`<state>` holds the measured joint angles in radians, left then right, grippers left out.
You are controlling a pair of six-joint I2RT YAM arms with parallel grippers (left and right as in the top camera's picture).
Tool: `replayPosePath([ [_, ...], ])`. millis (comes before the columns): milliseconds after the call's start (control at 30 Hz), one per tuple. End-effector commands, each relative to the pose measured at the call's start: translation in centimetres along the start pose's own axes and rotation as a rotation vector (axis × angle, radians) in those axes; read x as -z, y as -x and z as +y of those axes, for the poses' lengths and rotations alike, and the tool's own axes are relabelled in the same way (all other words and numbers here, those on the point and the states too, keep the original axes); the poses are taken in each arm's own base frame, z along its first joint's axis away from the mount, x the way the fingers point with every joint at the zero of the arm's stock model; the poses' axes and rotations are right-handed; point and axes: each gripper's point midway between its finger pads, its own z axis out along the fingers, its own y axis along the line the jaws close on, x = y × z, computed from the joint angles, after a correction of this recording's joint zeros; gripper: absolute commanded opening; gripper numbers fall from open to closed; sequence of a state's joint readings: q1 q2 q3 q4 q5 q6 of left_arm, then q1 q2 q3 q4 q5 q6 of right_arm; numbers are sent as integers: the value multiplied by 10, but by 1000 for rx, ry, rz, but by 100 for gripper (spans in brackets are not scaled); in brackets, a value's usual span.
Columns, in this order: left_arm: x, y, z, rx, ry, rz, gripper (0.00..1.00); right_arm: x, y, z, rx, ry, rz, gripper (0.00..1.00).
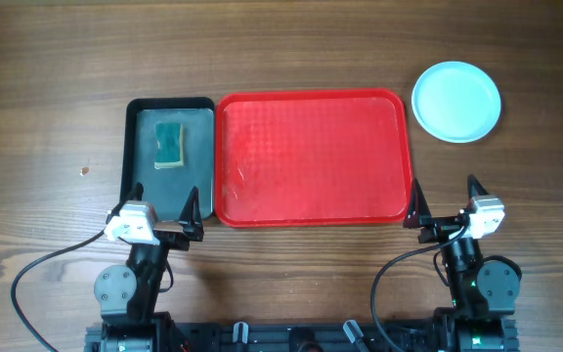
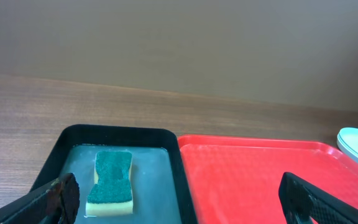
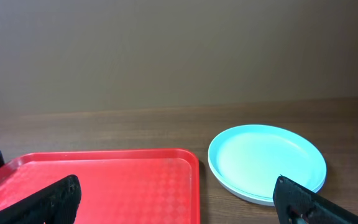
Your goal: Clean dirty plates on tray and stack at the side
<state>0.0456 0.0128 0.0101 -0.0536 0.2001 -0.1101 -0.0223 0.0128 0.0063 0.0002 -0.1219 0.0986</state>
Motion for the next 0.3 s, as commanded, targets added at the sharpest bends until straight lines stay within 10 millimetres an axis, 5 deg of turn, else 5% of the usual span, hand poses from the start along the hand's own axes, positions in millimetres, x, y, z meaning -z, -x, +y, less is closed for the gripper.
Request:
replayPosePath([
  [0,0,-2,-2,3,-9,2,100,0,3,-1,19,-12,-13,100],
  [267,0,-2,-2,3,-9,2,100,0,3,-1,19,-12,-13,100],
])
